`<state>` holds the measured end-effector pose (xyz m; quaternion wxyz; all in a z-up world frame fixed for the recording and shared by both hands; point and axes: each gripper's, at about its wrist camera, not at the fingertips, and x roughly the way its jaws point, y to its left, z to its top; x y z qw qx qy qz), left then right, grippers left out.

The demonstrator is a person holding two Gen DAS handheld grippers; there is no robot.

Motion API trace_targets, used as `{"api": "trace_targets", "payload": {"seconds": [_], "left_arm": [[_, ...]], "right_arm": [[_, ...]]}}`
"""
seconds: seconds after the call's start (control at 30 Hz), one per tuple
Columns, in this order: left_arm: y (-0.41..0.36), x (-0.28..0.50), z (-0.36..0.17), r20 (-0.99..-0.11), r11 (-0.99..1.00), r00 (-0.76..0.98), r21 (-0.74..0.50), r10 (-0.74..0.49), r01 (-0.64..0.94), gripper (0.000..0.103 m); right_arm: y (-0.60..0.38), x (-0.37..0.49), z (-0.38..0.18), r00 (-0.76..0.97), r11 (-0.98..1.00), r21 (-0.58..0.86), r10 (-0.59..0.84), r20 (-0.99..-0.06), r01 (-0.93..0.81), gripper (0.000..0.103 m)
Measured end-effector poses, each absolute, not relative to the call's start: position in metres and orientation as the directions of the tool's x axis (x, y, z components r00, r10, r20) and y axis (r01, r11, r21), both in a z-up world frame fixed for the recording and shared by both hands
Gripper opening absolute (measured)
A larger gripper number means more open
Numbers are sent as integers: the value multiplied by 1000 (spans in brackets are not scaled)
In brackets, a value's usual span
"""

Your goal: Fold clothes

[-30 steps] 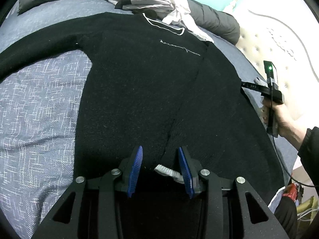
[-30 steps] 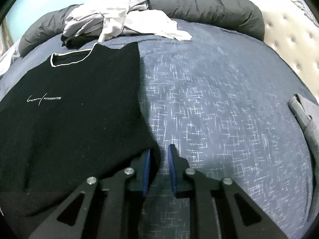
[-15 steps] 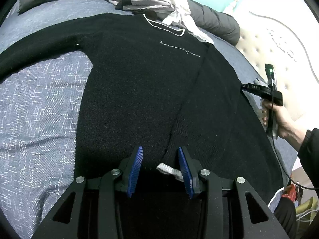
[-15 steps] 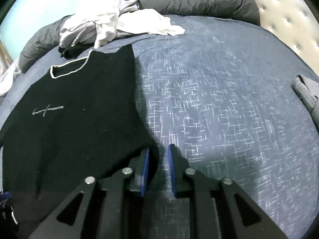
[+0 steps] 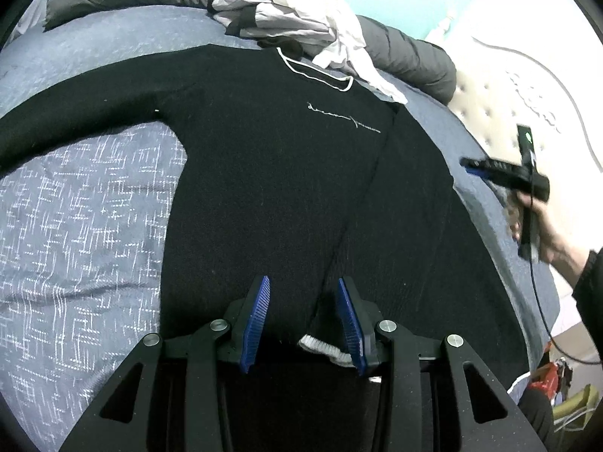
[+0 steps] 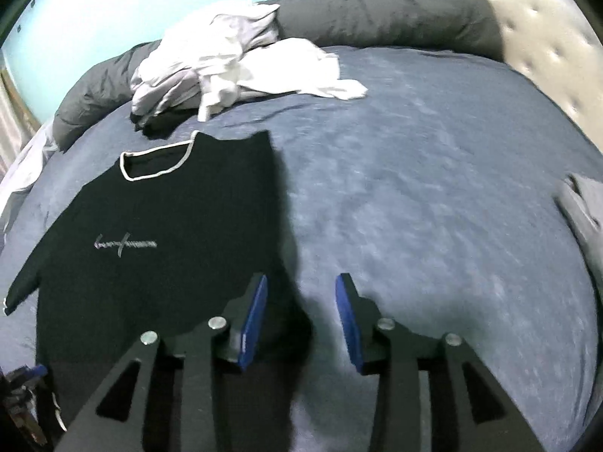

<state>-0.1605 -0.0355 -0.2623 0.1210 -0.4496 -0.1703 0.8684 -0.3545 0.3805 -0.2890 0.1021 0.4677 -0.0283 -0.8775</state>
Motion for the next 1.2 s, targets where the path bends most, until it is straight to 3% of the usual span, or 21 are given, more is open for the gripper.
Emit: {"api": "trace_targets", "payload": {"seconds": [0.57,0.6,0.73,0.77,1.2], "left_arm": [[-52,-172,-261,-731,-907,-571,-417,374,-60,41],[-53,-173,-262,-730,-905,-570,-421,377,-59,41],[-54,-176,-265,-733,-904,-565,-423,380,-60,41],[-55,-176,-265,-734,-904,-563,-424,380,-59,41],[-57,-175,-264,-735,-907,-564,-417,376,-61,41]], "right_arm": [[349,-475,-313,-494,-966,197,-255,-831,167,41],[348,-479,-316,-490,-964,204,-263,-831,172,40],[343,-488,-324,-479,-956,220,-287,-829,192,11],[342,-489,-325,-480,-957,220,-286,-829,190,9],[357,-498,-336,-502,-973,225,-224,-835,60,8]]}}
